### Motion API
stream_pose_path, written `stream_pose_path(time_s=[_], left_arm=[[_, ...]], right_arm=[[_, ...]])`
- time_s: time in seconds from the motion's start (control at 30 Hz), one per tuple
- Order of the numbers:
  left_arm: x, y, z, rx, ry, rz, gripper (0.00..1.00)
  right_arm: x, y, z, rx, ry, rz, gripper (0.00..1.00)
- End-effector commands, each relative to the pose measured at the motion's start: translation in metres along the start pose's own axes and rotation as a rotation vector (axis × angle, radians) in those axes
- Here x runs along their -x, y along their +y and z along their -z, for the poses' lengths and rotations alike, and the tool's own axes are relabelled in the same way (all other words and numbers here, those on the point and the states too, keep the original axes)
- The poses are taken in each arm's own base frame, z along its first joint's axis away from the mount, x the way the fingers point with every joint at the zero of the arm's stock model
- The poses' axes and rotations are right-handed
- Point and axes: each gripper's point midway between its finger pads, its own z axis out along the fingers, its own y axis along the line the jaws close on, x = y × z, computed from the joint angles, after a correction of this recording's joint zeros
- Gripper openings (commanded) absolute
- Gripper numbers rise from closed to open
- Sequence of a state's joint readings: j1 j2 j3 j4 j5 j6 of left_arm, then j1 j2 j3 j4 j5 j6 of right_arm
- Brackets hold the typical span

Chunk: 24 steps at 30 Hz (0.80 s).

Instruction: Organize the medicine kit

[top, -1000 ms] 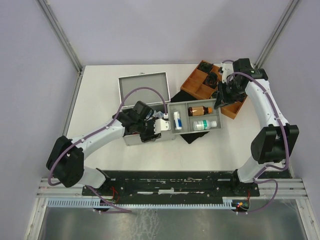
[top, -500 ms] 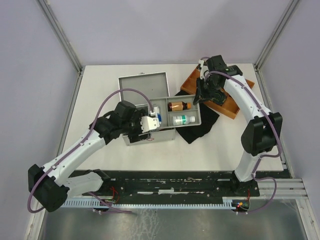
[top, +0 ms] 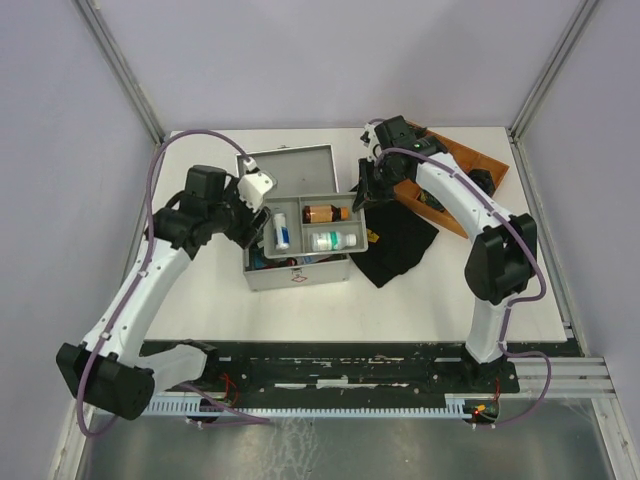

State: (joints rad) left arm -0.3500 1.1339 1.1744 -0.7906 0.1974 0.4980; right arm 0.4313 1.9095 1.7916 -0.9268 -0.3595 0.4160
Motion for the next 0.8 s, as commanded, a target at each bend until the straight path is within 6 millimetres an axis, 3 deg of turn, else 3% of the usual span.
stream_pose_path(time_s=[0.0,0.3,0.47,0.63,0.77], left_arm=[[0.006,0.006,-0.004,-0.053,-0.023,0.275,0.68],[-0.004,0.023,-0.009,-0.074,-0.048,0.503,0.56],[-0.005,0.030,-0.001,-0.089,-0.067,0.559,0.51],[-0.002,0.040,0.017,0.006,-0.108,0.553,0.56],[0.006,0.036,0.027,0.007,-0.154,0.564,0.61]], right_arm=[[0.024,0.042,0.010,0.117,-0.090,0.006,0.00],[0.021,0.058,0.002,0.147,-0.076,0.005,0.01],[0.024,0.061,0.002,0.146,-0.090,0.008,0.01],[0.024,0.067,0.004,0.152,-0.099,0.009,0.01],[0.023,0.076,0.003,0.158,-0.098,0.019,0.00]])
